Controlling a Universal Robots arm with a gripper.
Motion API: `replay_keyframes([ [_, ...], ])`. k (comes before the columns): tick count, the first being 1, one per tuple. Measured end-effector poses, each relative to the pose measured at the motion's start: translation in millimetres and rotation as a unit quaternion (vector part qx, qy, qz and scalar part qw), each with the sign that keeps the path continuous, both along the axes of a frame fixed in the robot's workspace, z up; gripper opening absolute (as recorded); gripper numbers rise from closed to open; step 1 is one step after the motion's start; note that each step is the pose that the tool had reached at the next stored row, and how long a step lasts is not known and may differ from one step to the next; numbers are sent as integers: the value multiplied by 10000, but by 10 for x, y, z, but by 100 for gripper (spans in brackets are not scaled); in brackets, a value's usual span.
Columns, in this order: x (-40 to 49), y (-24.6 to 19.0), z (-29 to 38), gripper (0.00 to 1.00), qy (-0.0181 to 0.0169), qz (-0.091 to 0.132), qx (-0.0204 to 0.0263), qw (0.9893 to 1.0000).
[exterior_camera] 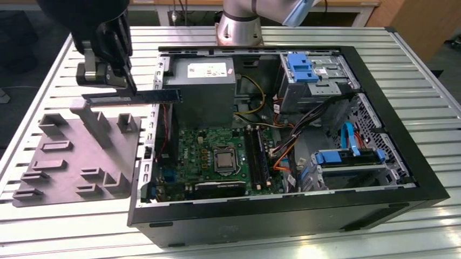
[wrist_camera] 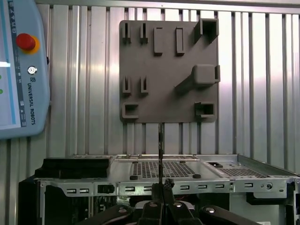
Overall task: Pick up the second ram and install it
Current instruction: 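Pick up the second ram and move it above second insertion slot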
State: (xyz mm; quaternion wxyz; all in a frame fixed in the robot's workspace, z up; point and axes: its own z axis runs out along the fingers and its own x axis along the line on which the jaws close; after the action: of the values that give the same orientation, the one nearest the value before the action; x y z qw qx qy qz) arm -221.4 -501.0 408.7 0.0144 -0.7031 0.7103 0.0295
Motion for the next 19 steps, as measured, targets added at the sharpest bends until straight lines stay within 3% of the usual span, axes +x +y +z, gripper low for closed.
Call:
replay_keyframes([
  [19,350,46,-48,11,17,-1,1,10000],
])
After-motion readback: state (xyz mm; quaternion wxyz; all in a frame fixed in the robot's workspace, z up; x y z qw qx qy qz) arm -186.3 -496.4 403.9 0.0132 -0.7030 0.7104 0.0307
